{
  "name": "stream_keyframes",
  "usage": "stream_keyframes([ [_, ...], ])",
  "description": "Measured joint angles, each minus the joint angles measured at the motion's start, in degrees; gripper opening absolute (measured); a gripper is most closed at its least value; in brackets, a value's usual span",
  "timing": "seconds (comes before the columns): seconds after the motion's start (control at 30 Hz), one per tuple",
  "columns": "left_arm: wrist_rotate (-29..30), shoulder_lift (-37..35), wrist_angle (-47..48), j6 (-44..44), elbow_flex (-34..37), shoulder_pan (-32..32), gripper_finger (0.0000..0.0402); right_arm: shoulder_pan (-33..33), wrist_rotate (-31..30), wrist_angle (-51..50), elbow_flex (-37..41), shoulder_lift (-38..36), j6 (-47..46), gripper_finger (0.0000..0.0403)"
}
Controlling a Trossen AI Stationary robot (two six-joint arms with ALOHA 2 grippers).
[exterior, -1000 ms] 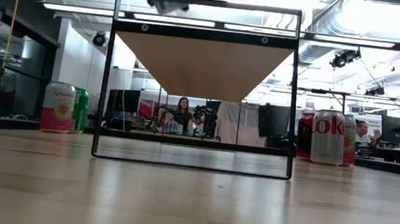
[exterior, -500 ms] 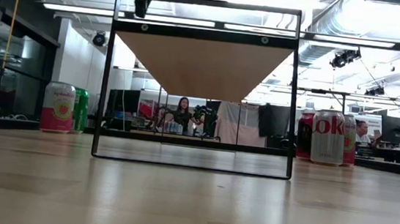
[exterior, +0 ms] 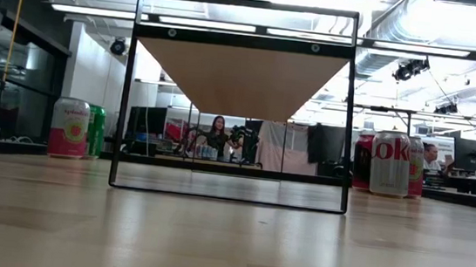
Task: Place canned beverage on shelf
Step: Put the bottom right blue soda can on the shelf
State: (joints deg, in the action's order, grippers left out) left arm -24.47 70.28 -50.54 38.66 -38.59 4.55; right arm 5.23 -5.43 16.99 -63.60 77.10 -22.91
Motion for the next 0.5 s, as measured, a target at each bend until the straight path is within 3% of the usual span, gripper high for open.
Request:
stream_keyframes([
  [0.2,-6.2,2.7,-4.3,5.0,-0.7,1.6,0.0149,-0.8,2.8,-0.1,-3.2,0.0,3.3,0.0323],
  [0.5,-12.5,9.5,-4.7,6.3,-9.0,2.8,0.0149,-0.8,5.6,-0.9,-7.1,3.6,7.5,0.0323],
])
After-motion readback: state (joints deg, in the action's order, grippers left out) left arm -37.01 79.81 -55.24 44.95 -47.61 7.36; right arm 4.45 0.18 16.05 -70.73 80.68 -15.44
